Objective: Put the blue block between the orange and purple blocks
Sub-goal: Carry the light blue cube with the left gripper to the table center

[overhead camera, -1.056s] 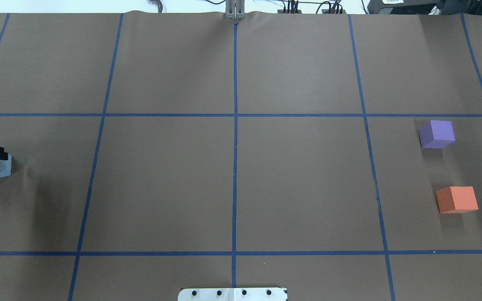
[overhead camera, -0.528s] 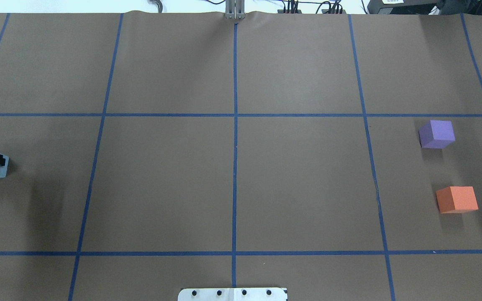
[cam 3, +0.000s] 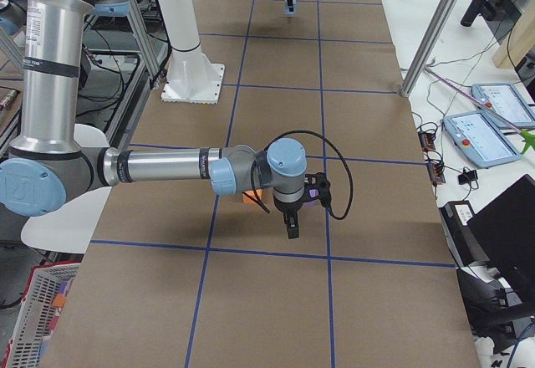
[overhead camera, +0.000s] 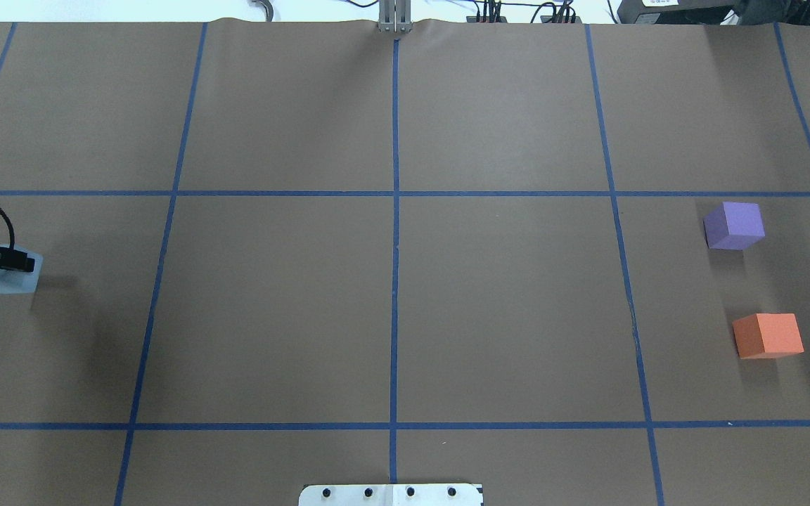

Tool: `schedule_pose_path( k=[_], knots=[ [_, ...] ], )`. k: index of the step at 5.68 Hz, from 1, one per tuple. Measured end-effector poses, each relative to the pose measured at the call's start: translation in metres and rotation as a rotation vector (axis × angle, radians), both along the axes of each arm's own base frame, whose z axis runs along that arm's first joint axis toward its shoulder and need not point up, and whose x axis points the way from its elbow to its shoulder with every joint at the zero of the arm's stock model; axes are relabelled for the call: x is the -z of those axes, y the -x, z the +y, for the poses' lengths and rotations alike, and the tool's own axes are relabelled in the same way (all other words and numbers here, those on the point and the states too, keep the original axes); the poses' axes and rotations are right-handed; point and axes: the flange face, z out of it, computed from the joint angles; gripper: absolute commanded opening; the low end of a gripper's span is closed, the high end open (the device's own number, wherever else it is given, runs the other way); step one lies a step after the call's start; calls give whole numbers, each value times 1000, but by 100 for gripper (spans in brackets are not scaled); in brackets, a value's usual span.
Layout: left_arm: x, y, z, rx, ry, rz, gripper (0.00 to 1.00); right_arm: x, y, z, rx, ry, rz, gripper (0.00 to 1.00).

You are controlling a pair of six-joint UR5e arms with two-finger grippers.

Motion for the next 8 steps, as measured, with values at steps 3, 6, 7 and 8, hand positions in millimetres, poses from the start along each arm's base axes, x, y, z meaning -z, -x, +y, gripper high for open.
schedule_pose_path(
  k=[3,6,7,8],
  knots=[
    [208,-135,-78,-88,30,8,21,-2,0,1,0,5,0,100],
    [386,-357,-51,-54,79,-17,38,-1,0,3,5,-2,-1,100],
    [410,-407,-43,-42,84,-43,72,2,-1,2,7,-11,-1,100],
    [412,-428,-37,-46,85,-61,100,4,0,1,7,-16,-3,100]
  ],
)
